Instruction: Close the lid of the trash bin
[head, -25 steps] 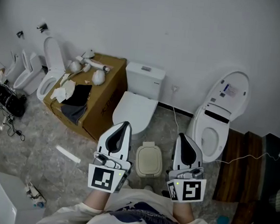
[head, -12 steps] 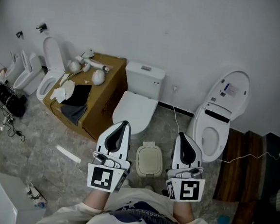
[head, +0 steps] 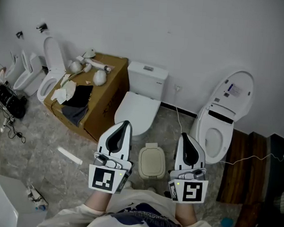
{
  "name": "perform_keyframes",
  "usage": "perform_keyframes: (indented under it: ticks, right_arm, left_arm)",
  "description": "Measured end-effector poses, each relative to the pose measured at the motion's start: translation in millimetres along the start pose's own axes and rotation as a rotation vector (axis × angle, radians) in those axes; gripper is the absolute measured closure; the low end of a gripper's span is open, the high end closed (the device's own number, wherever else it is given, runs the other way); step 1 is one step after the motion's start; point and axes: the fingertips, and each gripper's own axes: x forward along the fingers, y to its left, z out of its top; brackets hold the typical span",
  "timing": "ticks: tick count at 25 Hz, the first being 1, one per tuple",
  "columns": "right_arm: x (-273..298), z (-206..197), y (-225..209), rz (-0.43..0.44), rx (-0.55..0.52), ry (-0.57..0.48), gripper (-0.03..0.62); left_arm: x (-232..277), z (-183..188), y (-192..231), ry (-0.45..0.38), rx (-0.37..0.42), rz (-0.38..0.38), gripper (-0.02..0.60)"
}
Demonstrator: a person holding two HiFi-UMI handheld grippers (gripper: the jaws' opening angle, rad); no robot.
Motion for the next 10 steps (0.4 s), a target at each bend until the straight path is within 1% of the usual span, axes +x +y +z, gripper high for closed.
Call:
perform_keyframes:
  ticks: [10]
  right_arm:
    - [-0.3,-3.2,-2.2,-0.007,0.001,0.007,0.587]
  left_arm:
    - [2.7,-4.0,-0.5,0.004,-0.002,-0.003,0.583]
